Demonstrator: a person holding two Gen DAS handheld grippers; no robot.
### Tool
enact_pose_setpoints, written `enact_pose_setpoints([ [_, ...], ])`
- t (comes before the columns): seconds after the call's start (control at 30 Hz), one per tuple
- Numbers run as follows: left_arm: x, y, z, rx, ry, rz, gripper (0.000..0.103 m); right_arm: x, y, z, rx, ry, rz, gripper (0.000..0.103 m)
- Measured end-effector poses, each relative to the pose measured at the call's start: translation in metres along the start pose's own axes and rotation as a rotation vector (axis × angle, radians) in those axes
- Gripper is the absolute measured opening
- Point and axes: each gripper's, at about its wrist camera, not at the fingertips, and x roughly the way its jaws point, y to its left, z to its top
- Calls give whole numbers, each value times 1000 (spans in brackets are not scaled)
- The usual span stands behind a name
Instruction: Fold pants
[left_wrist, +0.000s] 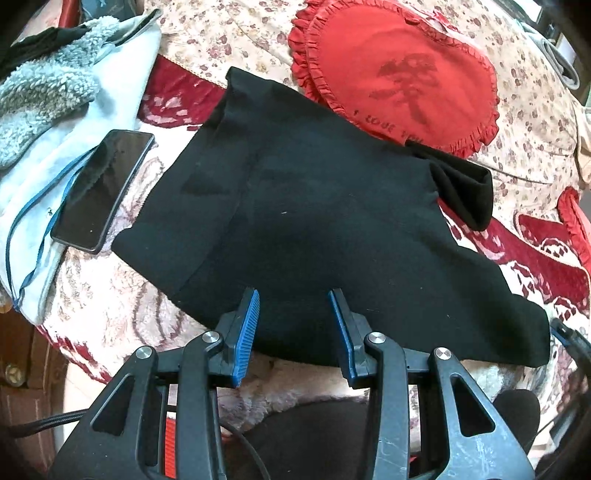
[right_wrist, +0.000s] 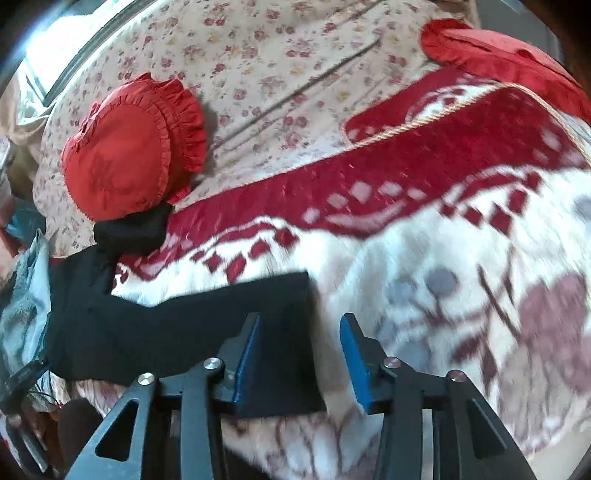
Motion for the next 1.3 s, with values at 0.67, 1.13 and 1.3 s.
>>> enact_pose_setpoints([
  [0.67,12,1,6,-6,17,10,39,15,-1,18,25,-76,-64,8],
  [1.13,26,9,8,-13,19,11,59,64,196,-4,-351,178,340,28],
  [1.3,30,10,14,10,26,7,59,97,227,-22,-458,243,288,32],
])
